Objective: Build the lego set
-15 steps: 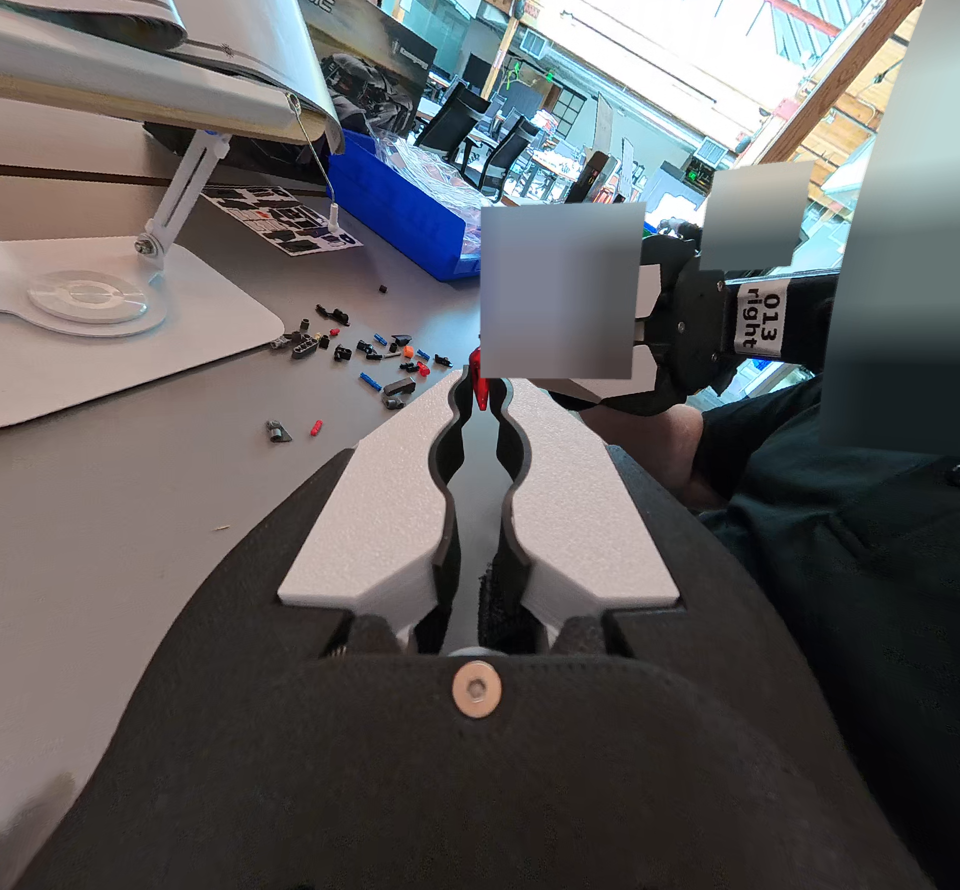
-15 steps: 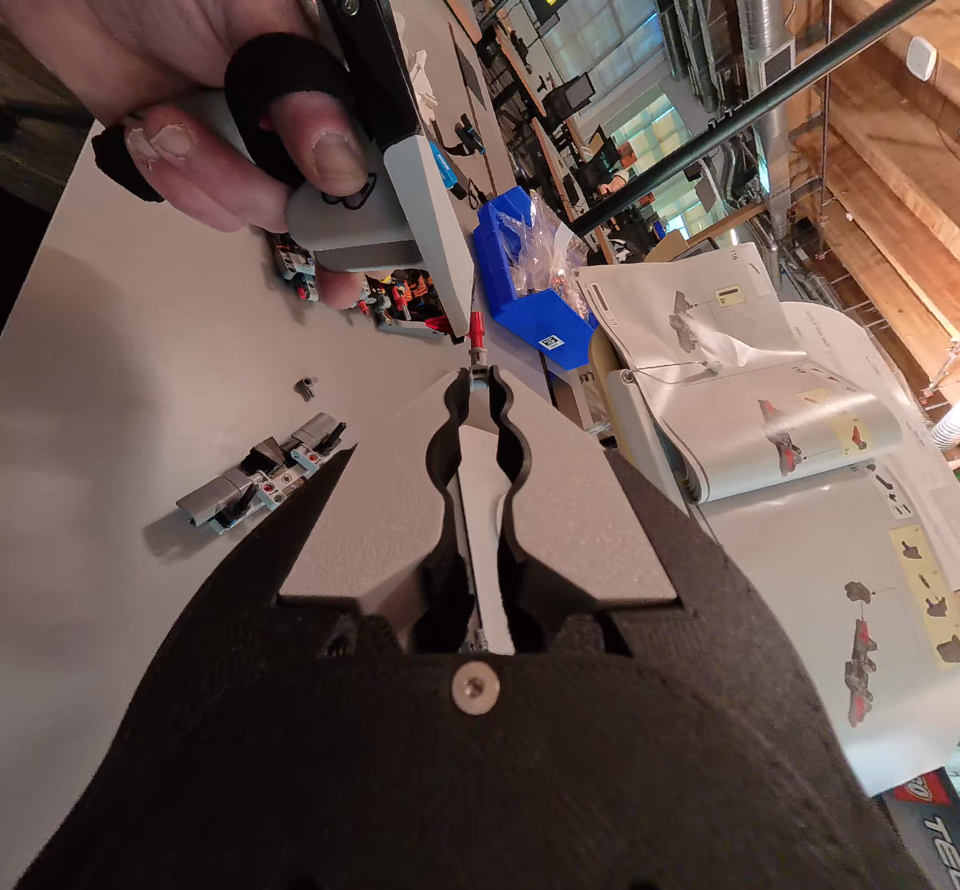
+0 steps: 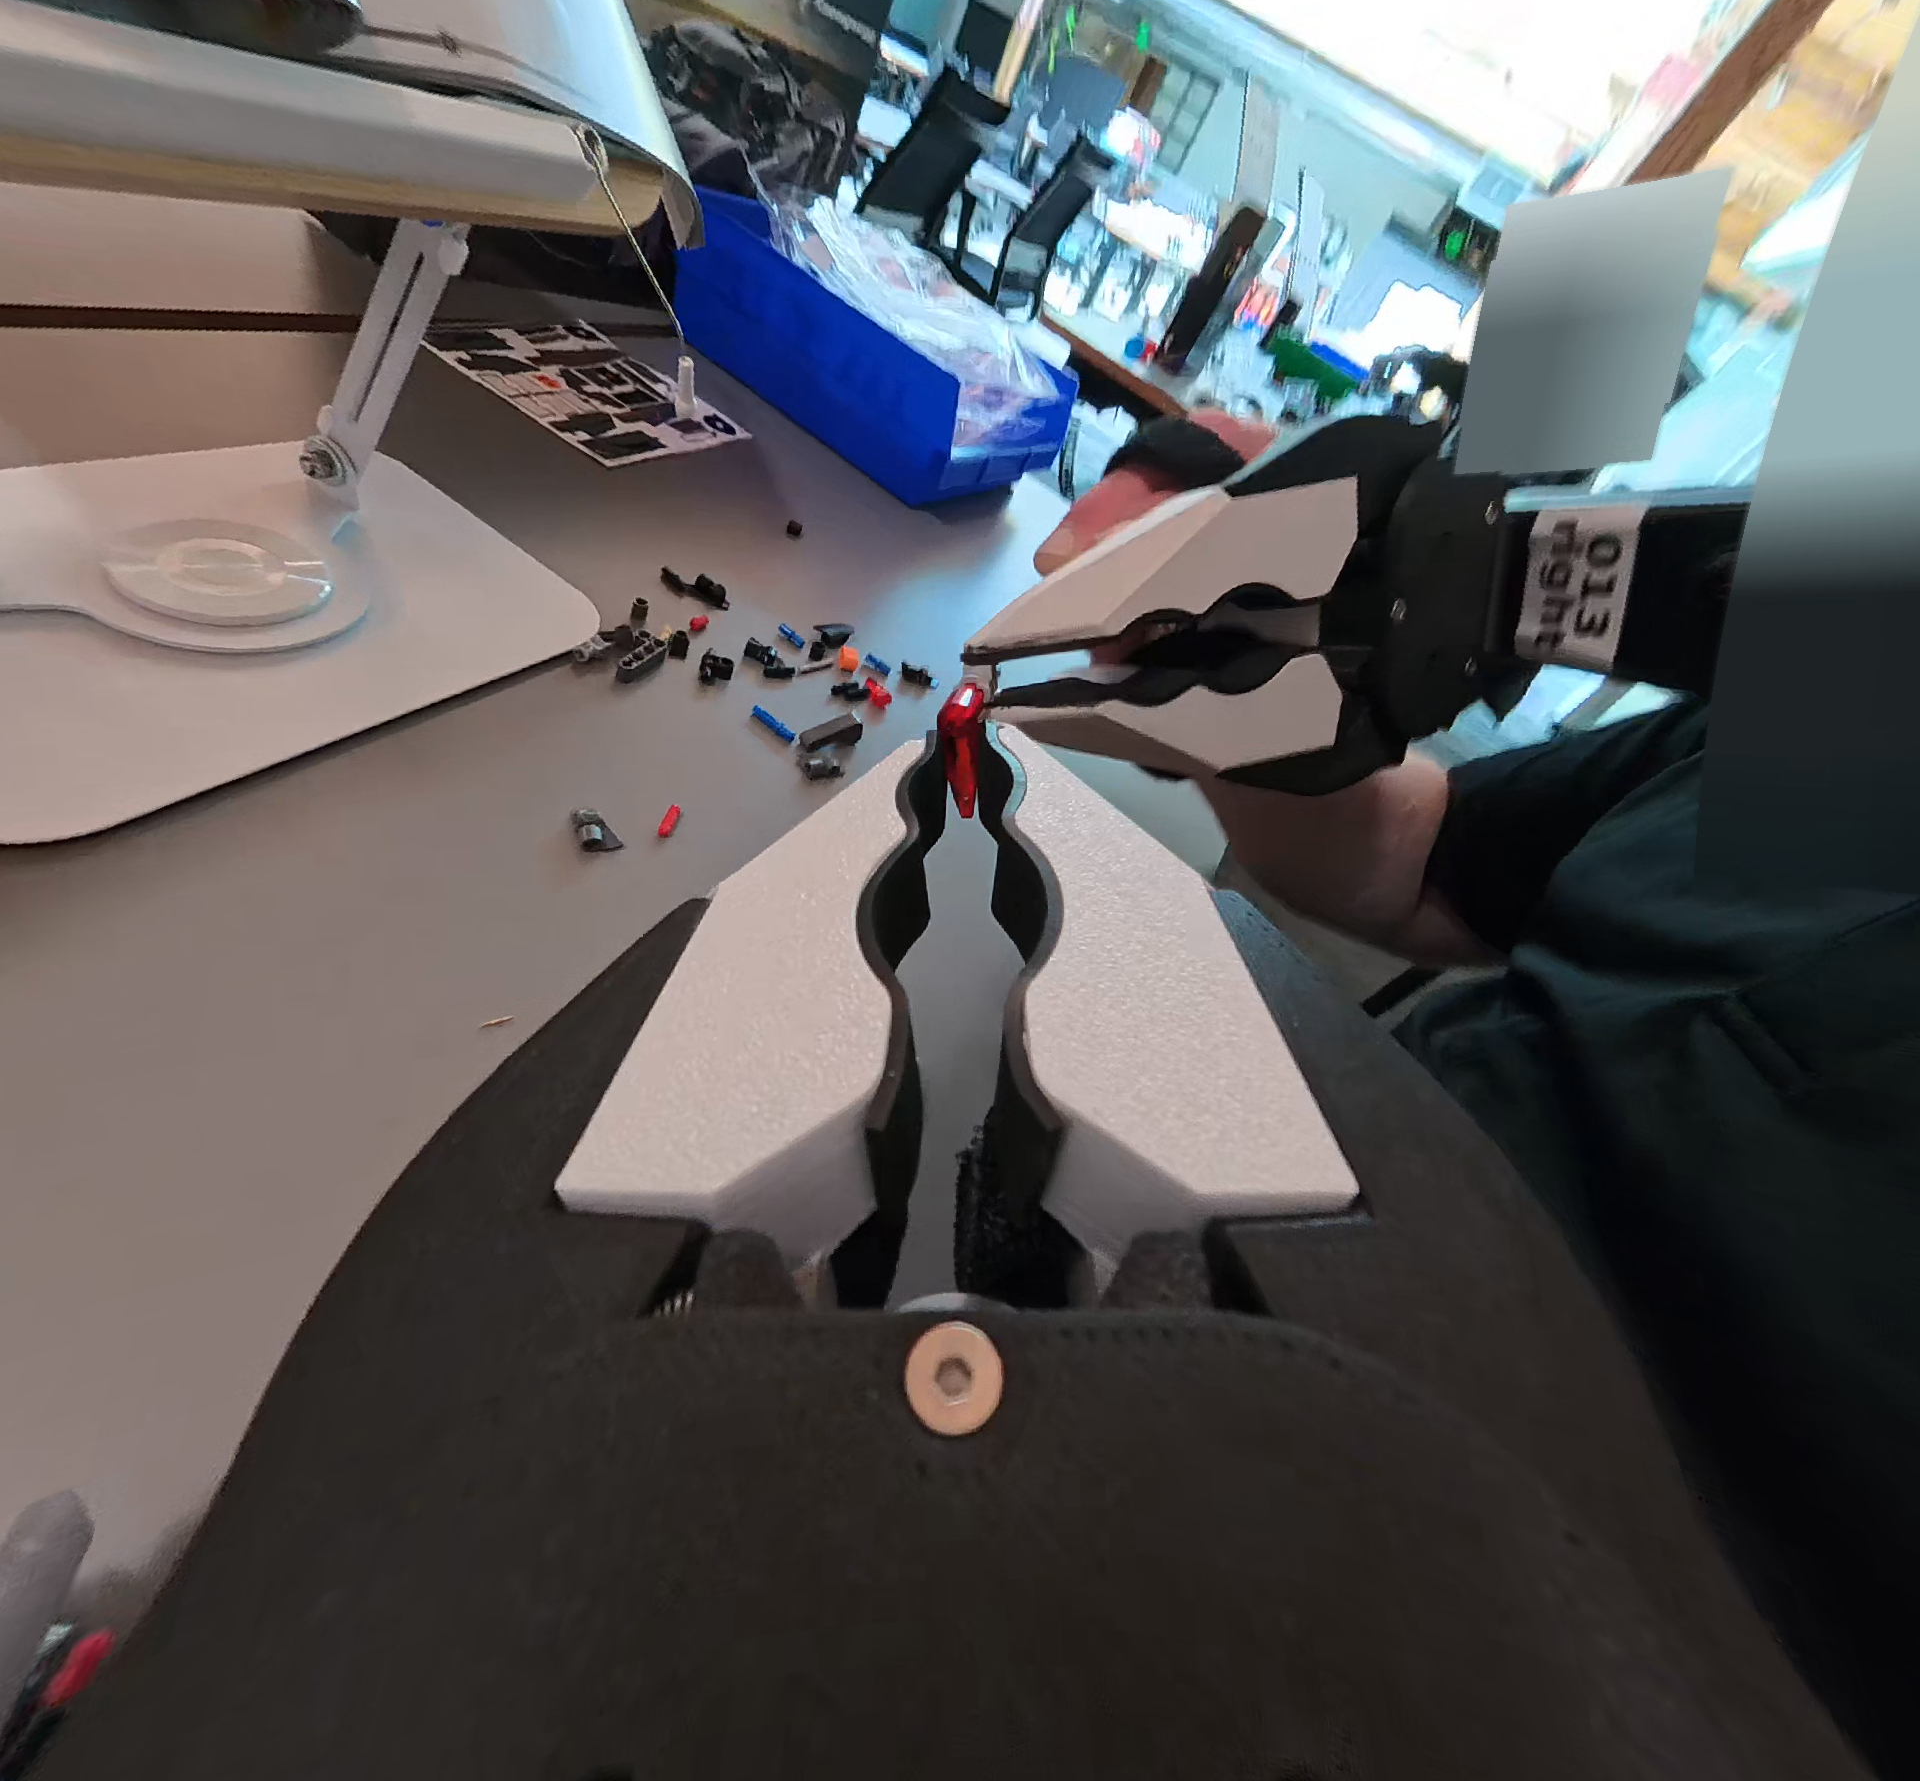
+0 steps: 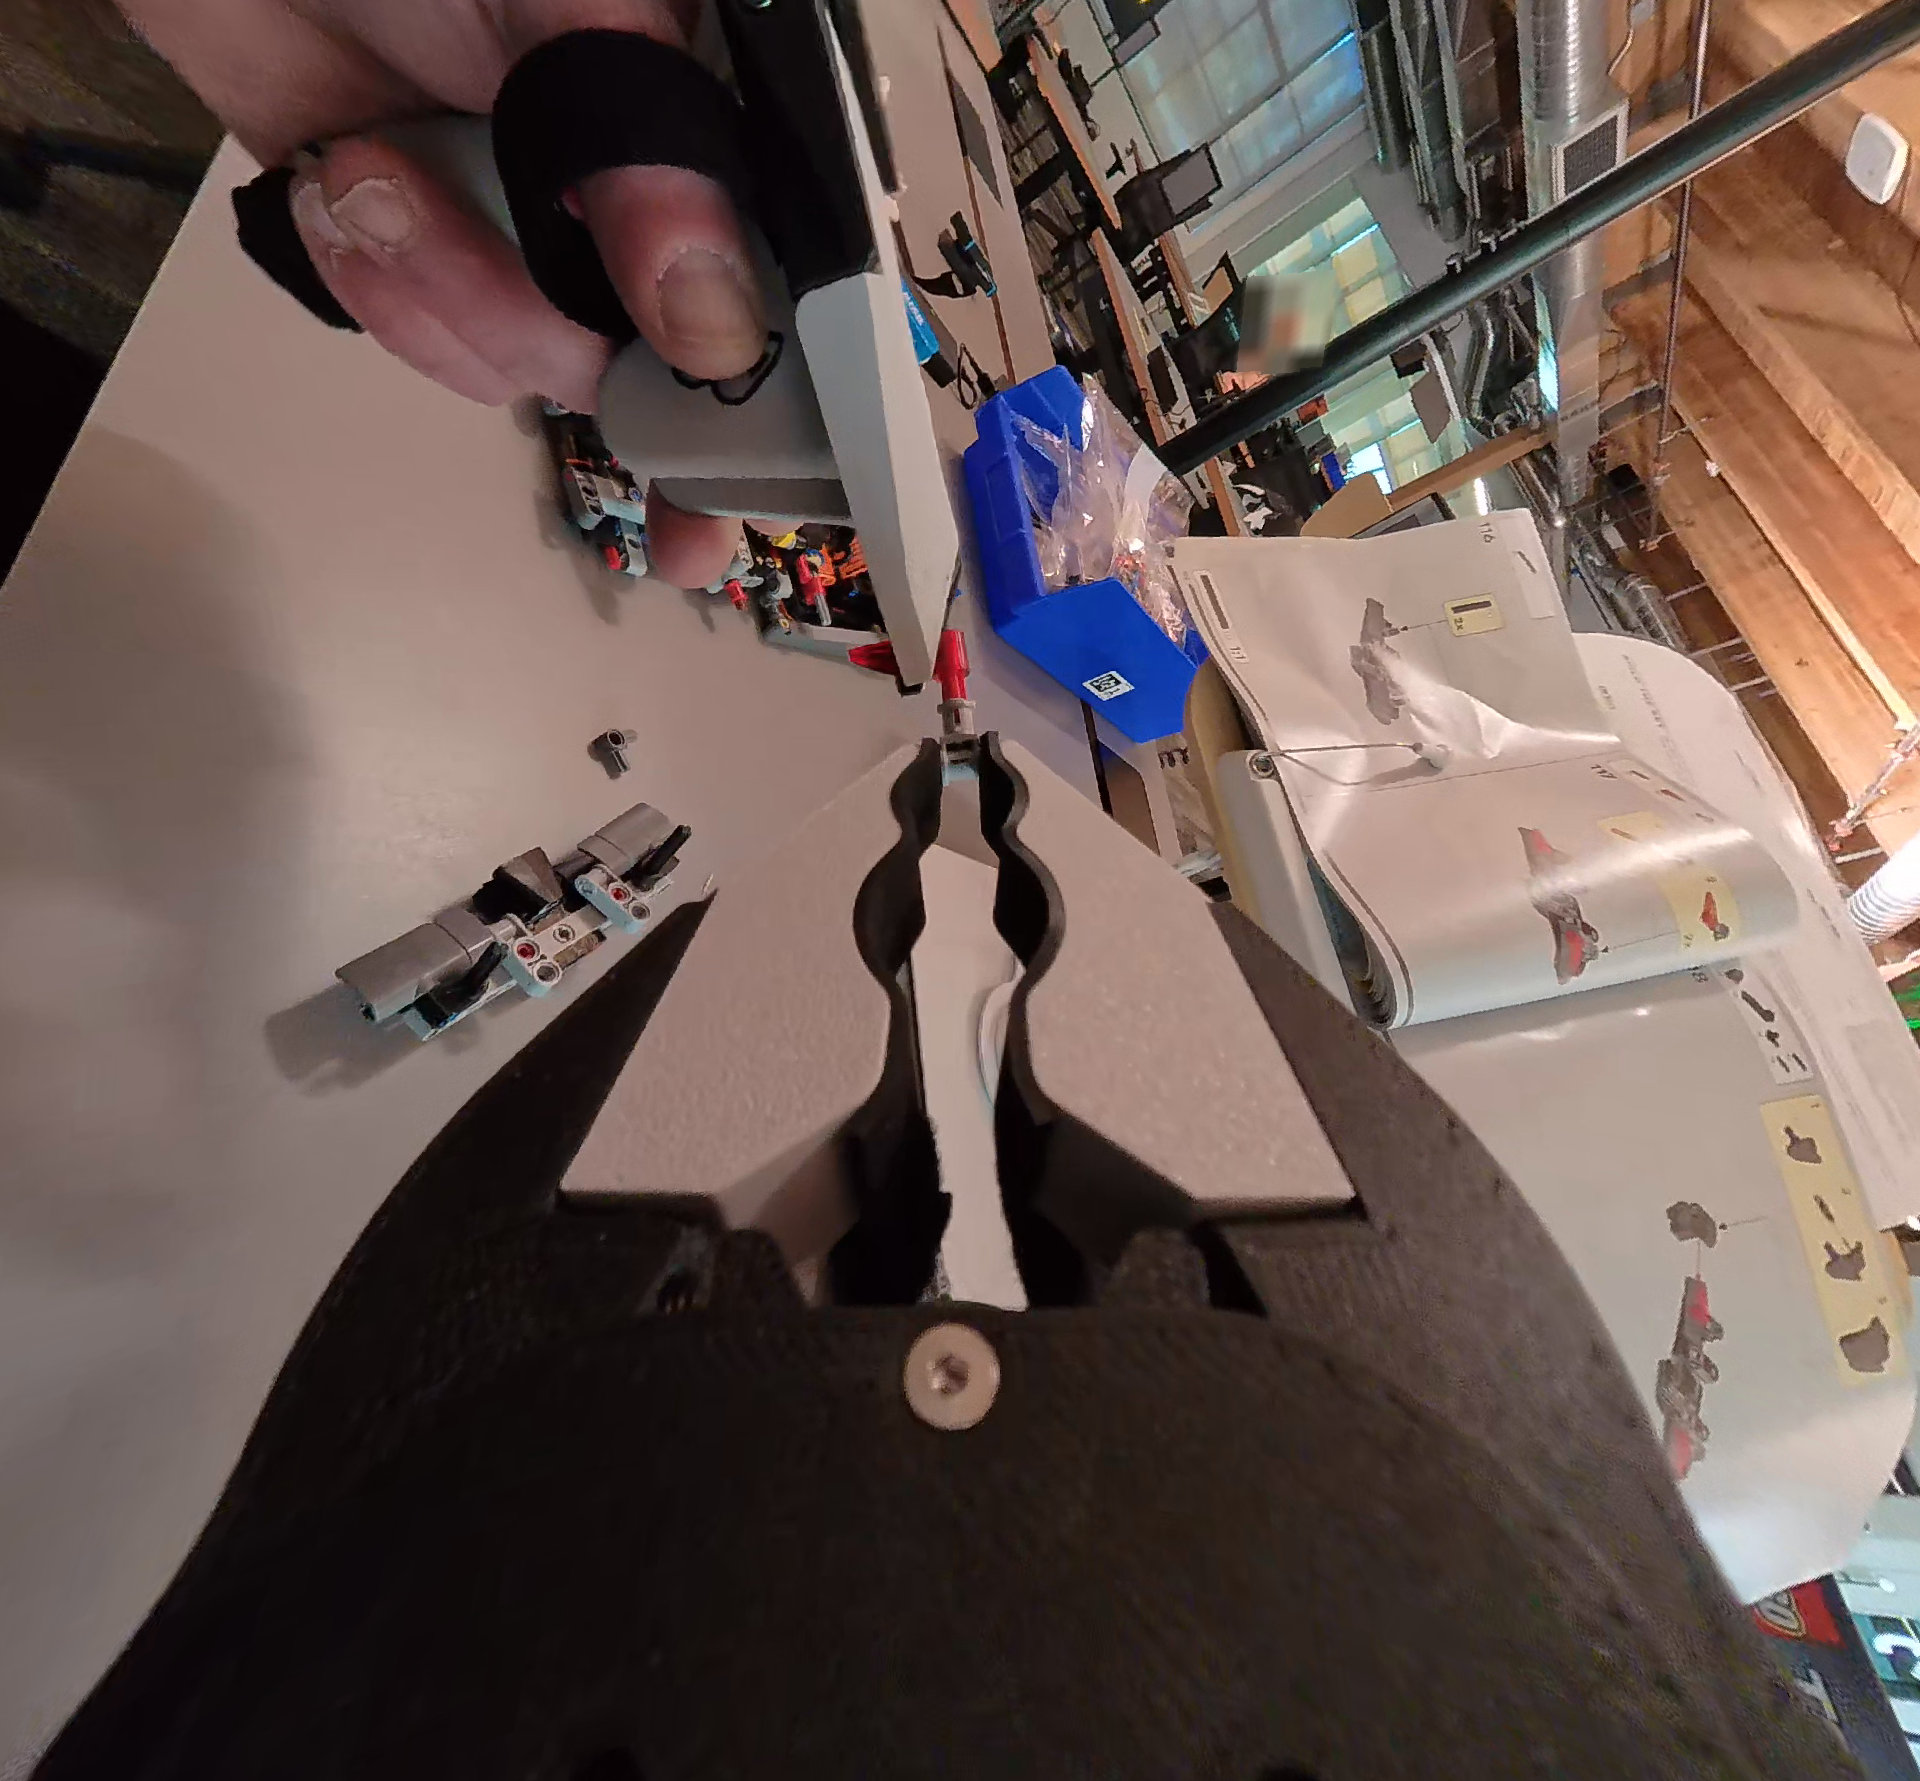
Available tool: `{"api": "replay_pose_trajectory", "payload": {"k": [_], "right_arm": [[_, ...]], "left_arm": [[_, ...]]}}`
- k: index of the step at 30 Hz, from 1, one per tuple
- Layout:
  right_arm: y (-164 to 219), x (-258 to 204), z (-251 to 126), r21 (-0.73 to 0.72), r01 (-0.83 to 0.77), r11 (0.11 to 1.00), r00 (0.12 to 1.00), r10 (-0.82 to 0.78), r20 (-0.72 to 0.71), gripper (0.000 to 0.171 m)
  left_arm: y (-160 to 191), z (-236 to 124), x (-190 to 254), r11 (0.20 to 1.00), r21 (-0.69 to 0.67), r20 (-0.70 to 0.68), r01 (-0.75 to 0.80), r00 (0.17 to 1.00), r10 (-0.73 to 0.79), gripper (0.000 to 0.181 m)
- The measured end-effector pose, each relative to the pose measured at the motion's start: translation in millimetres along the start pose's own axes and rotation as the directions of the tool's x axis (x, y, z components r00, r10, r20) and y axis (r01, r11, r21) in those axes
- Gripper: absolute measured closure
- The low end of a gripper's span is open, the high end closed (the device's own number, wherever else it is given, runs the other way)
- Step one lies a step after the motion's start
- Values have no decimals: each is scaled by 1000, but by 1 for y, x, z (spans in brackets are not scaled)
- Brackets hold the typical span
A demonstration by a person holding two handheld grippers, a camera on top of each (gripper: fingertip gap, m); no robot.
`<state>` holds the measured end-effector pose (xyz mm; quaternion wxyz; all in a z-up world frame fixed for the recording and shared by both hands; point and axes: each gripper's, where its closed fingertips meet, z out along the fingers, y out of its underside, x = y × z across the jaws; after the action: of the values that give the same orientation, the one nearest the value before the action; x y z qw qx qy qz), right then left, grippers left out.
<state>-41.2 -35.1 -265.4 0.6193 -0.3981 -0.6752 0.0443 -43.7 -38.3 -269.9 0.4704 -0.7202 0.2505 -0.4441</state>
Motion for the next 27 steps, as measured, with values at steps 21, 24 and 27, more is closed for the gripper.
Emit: {"api": "replay_pose_trajectory", "payload": {"k": [21,24,27], "right_arm": [[4,8,-3,71,-198,978,980,198,19,166],[2,6,-4,76,-194,978,981,193,23,166],[0,5,-5,82,-186,979,982,185,24,166]], "left_arm": [[-16,-2,3,996,66,20,-67,998,66,167],[-18,-2,5,995,81,10,-65,998,64,168],[-16,1,6,996,74,-2,-51,999,51,175]]}}
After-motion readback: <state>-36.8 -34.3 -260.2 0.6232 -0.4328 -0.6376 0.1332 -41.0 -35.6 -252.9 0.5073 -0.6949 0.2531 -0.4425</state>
